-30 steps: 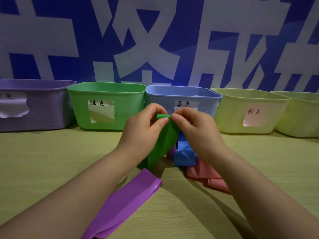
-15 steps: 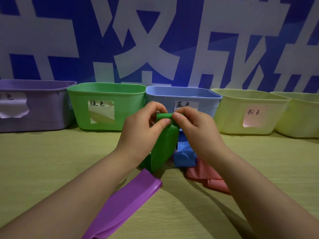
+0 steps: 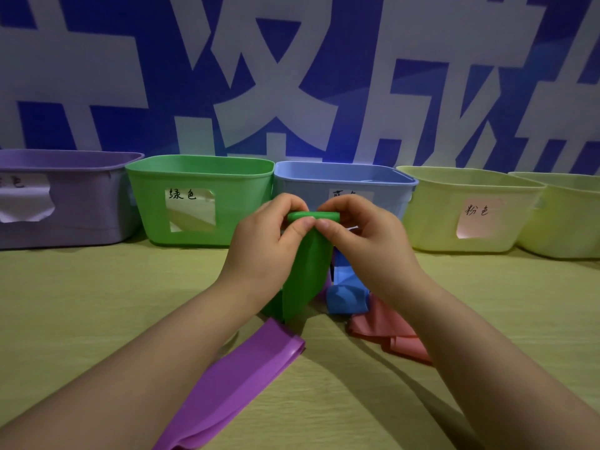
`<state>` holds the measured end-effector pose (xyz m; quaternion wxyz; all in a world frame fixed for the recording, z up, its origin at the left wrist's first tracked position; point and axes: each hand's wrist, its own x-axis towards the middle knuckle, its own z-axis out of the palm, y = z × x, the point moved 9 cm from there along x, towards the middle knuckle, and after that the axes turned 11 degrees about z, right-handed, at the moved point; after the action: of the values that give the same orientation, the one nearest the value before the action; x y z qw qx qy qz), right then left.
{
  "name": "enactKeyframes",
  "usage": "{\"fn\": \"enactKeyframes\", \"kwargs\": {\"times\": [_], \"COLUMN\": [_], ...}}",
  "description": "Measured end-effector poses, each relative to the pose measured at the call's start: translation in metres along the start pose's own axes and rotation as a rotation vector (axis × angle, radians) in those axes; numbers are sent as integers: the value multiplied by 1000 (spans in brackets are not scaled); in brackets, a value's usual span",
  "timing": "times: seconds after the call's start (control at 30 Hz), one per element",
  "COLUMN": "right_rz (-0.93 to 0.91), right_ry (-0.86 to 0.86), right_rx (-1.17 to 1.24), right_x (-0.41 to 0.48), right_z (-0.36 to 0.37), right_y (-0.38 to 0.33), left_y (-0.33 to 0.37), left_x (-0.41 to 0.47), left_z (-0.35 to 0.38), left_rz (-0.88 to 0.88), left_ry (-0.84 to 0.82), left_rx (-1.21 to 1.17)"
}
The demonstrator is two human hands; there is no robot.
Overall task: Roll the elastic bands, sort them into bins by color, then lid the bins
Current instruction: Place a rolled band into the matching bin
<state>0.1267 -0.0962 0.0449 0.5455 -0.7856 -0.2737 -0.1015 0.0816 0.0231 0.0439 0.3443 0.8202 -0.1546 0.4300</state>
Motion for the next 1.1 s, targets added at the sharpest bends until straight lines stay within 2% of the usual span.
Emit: {"fn": "enactKeyframes", "kwargs": {"times": [0.3,0.63,0.9,1.1], "right_rz": [23,133,85,133], "right_ry": [23,-93,-48,-47], "right_rx": [-29,154,204,249], "right_x": [-1,3,2,2], "right_z": [-3,7,4,3], "right_y": [0,17,10,11], "left_y": [-3,0,1,8], "left_x": [-2,0,0,1], "left_z": [4,1,1,1], "left_rz": [-68,-32,-7,81], "left_ry": [-14,4,4,-1], "left_rx": [-169,-68,-53,41]}}
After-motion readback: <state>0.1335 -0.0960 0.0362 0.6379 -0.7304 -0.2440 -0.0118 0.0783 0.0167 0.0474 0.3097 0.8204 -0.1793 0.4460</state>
